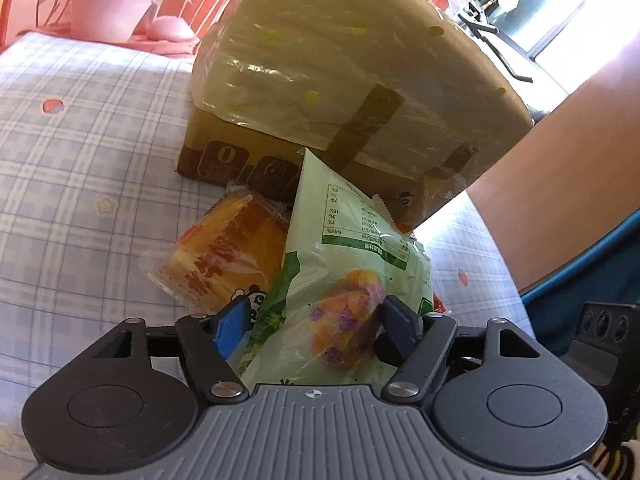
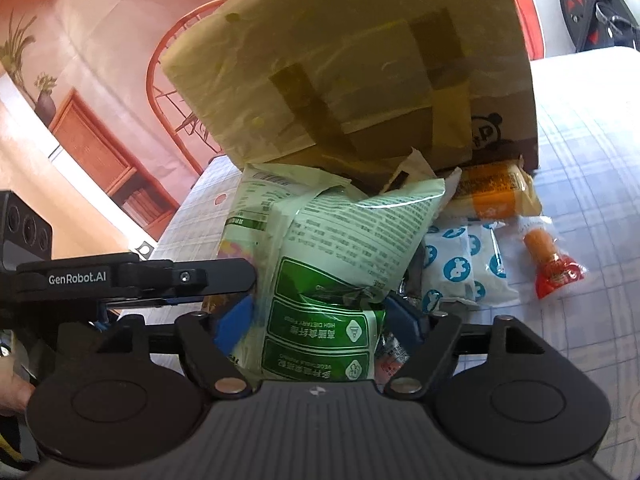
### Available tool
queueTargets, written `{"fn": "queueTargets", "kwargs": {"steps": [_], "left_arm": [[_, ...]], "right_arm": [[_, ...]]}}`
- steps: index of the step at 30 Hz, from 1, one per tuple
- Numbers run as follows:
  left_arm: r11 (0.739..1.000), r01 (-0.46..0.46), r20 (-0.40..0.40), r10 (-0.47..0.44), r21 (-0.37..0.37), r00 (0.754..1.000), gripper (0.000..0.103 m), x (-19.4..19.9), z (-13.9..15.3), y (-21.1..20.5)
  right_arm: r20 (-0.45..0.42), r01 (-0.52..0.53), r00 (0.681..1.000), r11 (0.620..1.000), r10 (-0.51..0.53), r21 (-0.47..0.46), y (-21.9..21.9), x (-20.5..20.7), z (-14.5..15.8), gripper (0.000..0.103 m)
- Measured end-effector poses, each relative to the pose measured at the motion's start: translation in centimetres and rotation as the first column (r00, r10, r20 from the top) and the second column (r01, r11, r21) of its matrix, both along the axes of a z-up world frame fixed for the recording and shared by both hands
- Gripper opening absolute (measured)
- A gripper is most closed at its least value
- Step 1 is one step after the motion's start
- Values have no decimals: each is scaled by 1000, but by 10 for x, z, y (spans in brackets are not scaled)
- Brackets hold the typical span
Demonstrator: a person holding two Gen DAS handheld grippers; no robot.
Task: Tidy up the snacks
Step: 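Grasp the fruit-print white bag with left gripper while right gripper grasps green bag, then lift both bags and carry them over the cardboard box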
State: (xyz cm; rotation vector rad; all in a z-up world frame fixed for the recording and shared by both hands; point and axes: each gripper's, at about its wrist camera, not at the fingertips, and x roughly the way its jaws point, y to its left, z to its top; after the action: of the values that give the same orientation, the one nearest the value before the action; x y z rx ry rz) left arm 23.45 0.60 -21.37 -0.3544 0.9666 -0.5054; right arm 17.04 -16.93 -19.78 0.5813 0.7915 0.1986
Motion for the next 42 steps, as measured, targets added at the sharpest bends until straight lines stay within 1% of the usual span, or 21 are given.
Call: {"fn": "queueTargets", "kwargs": {"steps": [3,5,7,8,10,13,16,18,22,26,29,33,36,38,39,42], "left_arm": [[999,5,-16,-6,-32,1000,75,2,-4,0],[1000,14,-11,-14,-22,1000,75,1,-3,-3],[999,15,-11,-15,-29,1000,74,1,-3,-3],[999,14,-10,-15,-34,1000,73,0,-3,-3],[999,15,-4,-15,-45,1000,72,-1,-1,-2],[998,17,4,-17,-68,1000,71,-2,4,1],[997,27,26,-25,-72,999,68,-4,12,0],[996,30,44,-27,-82,999,68,-6,20,1],[992,42,96,-30,-123,995,68,-8,45,2],[989,48,182,-22,-139,983,68,-8,81,-1],[987,52,260,-11,-149,966,68,-5,112,-4],[987,50,340,5,-154,940,68,5,149,-9],[986,40,383,26,-163,923,68,20,173,-13],[987,32,419,37,-156,907,68,32,187,-16],[988,27,427,42,-154,903,68,41,193,-20],[985,12,417,61,-170,907,68,72,202,-23]], "right_arm": [[29,-25,999,1000,25,2,-3,3,-4,80],[33,-41,999,999,41,22,-4,5,-9,83],[34,-39,999,998,37,50,-5,5,-12,84],[38,-40,999,998,38,50,-4,5,-12,83],[46,-46,998,998,44,42,-3,4,-9,81],[75,-60,996,998,57,35,-2,2,-2,74],[95,-61,994,997,57,39,-1,2,4,72],[113,-63,992,998,60,20,0,1,11,72],[179,-76,980,996,81,-37,-1,-4,36,72],[259,-89,959,990,115,-108,-3,-3,74,72],[321,-95,936,983,143,-159,-5,1,104,72],[393,-97,902,971,178,-218,-8,15,145,72],[434,-89,880,965,193,-247,-15,30,170,72],[460,-80,865,961,199,-266,-20,44,185,72],[472,-74,858,959,201,-274,-23,51,191,72],[486,-57,851,955,199,-290,-34,81,203,72]]}}
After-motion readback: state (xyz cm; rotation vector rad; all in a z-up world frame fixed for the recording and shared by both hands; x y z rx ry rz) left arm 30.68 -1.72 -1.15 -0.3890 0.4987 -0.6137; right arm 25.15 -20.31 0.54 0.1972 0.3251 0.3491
